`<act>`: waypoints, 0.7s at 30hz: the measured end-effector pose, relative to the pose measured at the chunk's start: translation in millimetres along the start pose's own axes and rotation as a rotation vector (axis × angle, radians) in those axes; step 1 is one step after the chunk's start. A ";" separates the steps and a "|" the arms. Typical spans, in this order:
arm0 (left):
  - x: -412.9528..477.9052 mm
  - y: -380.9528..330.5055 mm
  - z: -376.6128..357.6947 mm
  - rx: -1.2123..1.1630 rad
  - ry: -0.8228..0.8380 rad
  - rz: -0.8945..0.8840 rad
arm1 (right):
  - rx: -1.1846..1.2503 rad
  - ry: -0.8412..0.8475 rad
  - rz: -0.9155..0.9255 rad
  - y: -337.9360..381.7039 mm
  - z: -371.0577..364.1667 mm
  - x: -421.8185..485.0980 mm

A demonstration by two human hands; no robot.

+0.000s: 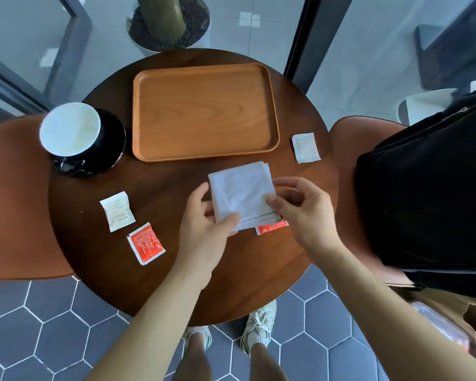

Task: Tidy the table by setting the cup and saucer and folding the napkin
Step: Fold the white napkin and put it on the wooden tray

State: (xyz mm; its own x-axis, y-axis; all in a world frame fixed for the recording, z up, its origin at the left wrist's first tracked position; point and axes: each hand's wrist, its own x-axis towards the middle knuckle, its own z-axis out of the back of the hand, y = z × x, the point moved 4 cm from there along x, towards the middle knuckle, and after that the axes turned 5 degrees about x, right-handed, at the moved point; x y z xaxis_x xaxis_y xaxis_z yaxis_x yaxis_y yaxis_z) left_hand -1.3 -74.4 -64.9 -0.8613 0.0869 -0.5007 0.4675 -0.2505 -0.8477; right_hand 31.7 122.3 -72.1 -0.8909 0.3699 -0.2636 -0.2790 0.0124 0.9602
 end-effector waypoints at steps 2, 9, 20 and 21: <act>3.1 3.4 12.6 0.078 -0.030 -0.047 | -0.060 0.007 0.015 1.2 -14.0 0.1; 28.2 -11.7 57.2 0.340 -0.148 -0.177 | -0.133 0.024 -0.013 15.6 -65.6 22.6; 78.9 -38.9 99.5 0.281 -0.155 -0.187 | -0.198 -0.064 0.031 52.0 -116.8 57.2; 83.2 -41.7 100.7 0.280 -0.153 -0.189 | -0.200 -0.080 0.034 54.2 -119.2 60.6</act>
State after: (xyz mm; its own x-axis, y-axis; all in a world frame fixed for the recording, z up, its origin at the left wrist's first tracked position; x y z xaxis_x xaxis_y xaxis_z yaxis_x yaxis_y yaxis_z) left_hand -112.5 -153.9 -53.6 -0.9569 0.0172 -0.2898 0.2428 -0.5002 -0.8312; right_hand -80.1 34.7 -47.0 -0.8720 0.4392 -0.2161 -0.3223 -0.1829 0.9288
